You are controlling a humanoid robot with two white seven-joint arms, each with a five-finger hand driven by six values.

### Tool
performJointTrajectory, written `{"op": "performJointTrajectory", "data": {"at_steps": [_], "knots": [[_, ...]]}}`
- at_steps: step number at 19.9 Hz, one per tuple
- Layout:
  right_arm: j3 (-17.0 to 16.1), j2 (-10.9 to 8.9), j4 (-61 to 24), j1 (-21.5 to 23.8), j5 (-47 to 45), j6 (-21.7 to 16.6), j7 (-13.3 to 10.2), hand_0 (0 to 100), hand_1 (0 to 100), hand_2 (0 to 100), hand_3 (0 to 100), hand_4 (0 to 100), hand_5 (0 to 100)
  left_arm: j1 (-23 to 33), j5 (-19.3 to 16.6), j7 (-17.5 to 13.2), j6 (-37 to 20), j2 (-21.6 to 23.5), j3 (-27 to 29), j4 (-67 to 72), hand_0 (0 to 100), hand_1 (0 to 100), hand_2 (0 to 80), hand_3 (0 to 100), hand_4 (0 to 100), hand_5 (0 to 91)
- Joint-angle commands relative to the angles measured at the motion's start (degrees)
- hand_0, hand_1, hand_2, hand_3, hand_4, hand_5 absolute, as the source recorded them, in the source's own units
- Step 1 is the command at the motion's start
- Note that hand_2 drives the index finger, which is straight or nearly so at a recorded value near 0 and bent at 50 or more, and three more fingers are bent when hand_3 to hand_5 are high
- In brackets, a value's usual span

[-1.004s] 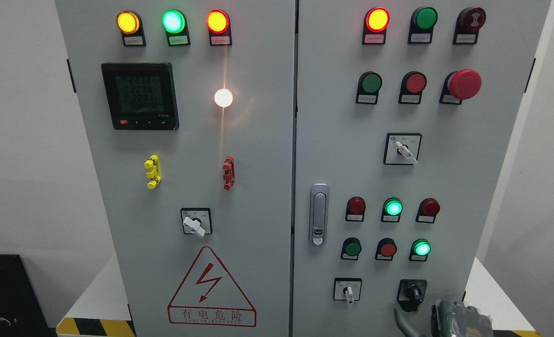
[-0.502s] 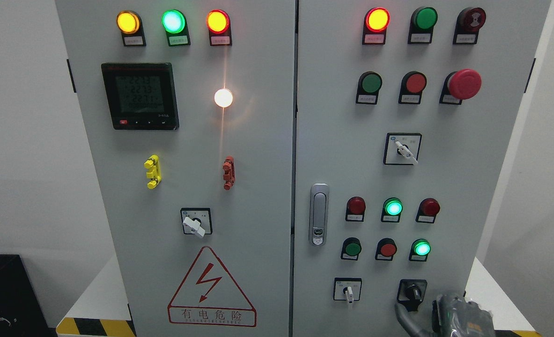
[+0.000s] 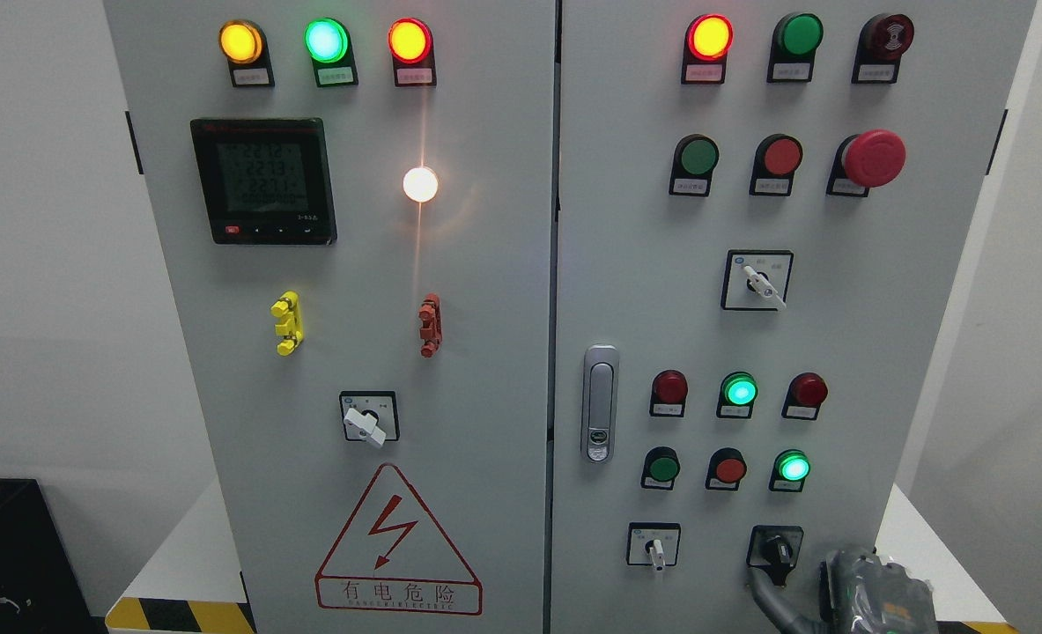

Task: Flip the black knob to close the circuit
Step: 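Reach the right hand up to the black rotary knob at the cabinet bottom, then grip the black knob with the right hand and twist it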

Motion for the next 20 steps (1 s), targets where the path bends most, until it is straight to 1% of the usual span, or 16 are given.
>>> {"op": "performJointTrajectory", "data": {"at_steps": [1, 6, 8, 12, 20], "knots": [[-1.13, -0.5, 0.74, -0.11, 0.19, -0.05, -0.26, 0, 0, 95, 100, 100, 100, 0.0, 0.0, -0.03, -0.04, 0.0, 0.03, 0.03, 12, 56, 0.0, 0, 0, 0.0], [-1.31, -0.59, 0.92, -0.11, 0.19, -0.05, -0.35, 0, 0, 95, 100, 100, 100, 0.0, 0.0, -0.03, -0.04, 0.0, 0.03, 0.03, 12, 56, 0.0, 0, 0, 0.0], [-1.92, -0.59, 1.01, -0.11, 0.19, -0.05, -0.35, 0, 0, 95, 100, 100, 100, 0.0, 0.0, -0.03, -0.04, 0.0, 0.03, -0.06, 12, 56, 0.0, 0, 0, 0.0], [-2.1, -1.03, 1.01, -0.11, 0.11, -0.05, -0.35, 0, 0, 95, 100, 100, 100, 0.0, 0.0, -0.03, -0.04, 0.0, 0.03, 0.03, 12, 56, 0.0, 0, 0, 0.0], [-2.54, -1.03, 0.74, -0.11, -0.16, -0.05, -0.35, 0, 0, 95, 100, 100, 100, 0.0, 0.0, 0.05, -0.04, 0.0, 0.03, -0.06, 12, 56, 0.0, 0, 0, 0.0]]}}
